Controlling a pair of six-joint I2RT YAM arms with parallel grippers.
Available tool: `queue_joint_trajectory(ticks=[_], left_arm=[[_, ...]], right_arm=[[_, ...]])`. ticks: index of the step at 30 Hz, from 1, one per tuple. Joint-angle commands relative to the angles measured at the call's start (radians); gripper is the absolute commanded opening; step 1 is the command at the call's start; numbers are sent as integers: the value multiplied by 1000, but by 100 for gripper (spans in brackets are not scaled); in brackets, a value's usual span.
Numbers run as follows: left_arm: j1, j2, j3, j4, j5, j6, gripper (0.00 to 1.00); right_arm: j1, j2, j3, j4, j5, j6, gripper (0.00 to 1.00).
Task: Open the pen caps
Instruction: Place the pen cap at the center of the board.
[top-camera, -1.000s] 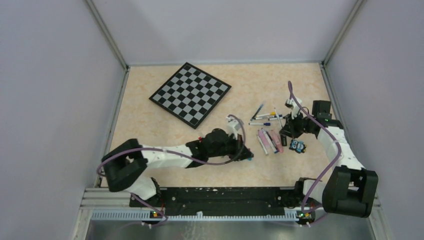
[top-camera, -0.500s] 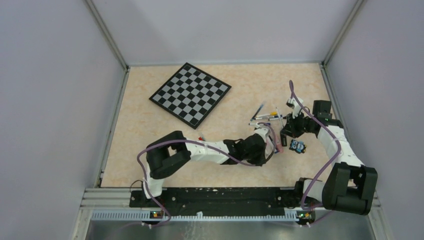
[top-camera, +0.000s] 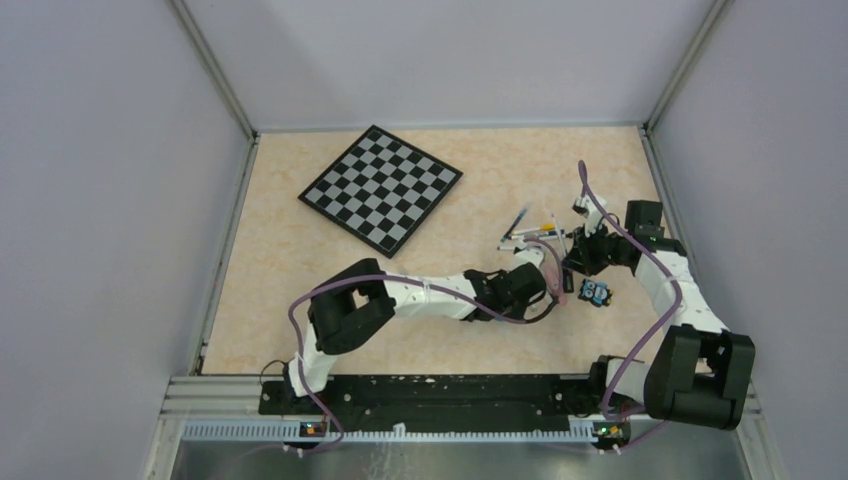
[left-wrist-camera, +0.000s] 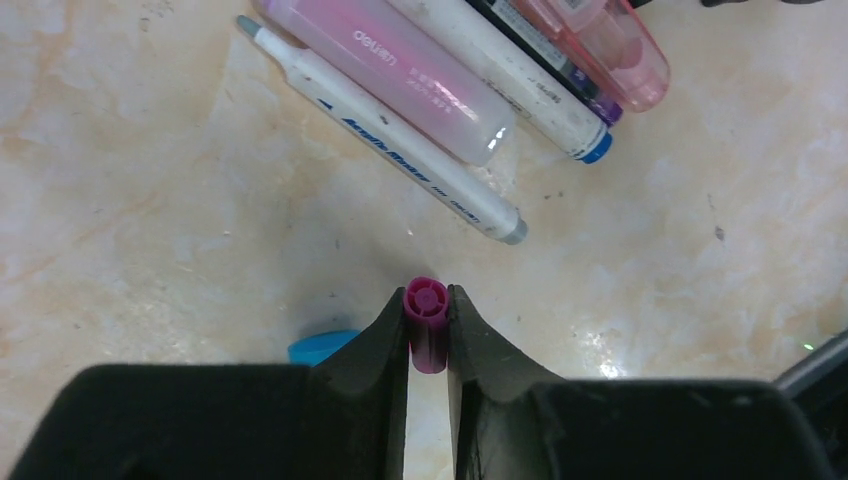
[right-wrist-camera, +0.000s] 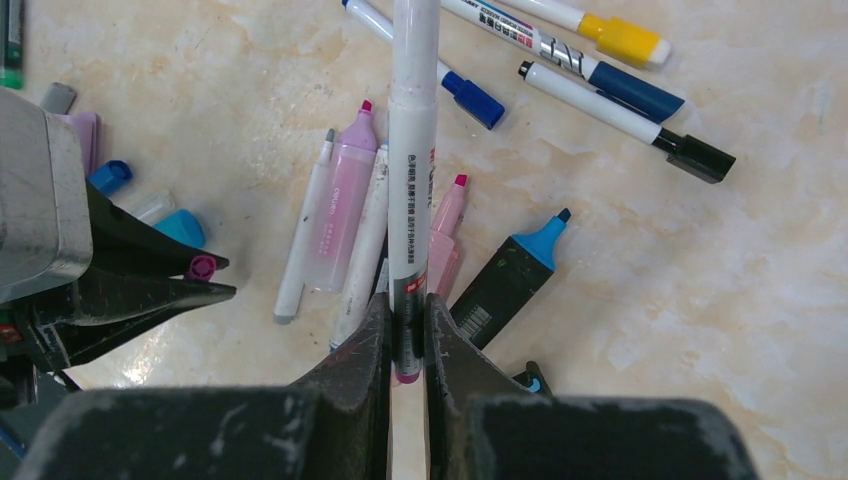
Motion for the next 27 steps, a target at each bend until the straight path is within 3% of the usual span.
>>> queue_joint_trajectory(ticks=[1,9,18,23,27], left_arm=[[-1,15,56,-91,-80,25,23],[-1,-26,45,-83,-78,37,29],[-1,-213,-70,72,-60,122,29],[-3,-398,-251,220,-102,181,30],[-2,-577,-457,348,-171,219,46]], right_arm=[[-7,-2,11,14,-9,5,0],[-8,4,10,14,0,4,0],[-38,9,7,19,12,12,0],[-106,21,-1,37,48,36,0],[-142,47,-6,55,79,59,0]])
